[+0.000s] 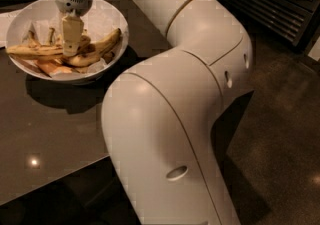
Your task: Pick banana from white bowl
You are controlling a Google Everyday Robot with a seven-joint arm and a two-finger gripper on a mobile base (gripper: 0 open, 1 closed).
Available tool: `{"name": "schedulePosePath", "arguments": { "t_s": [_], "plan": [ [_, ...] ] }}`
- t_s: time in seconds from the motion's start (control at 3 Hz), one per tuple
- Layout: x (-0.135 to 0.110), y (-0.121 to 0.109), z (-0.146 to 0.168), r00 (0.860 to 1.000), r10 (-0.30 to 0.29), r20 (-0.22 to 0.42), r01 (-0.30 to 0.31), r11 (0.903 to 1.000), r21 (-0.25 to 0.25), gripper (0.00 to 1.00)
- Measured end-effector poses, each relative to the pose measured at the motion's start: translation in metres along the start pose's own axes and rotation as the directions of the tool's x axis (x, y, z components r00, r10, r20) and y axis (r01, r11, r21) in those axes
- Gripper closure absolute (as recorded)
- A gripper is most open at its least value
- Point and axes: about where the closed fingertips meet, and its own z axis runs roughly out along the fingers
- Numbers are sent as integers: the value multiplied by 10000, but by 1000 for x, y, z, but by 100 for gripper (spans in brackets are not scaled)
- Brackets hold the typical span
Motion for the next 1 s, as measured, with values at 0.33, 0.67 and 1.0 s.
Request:
{"name": "schedulePosePath", "arguments": {
  "t_s": [0.33,0.67,1.0],
  "plan": [
    [-3,-8,2,9998,-188,-21,188,9998,19,44],
    [-5,-16,6,9995,-304,11,304,9995,26,44],
    [-3,-17,14,9997,-170,164,172,9998,-125,43]
  ]
}}
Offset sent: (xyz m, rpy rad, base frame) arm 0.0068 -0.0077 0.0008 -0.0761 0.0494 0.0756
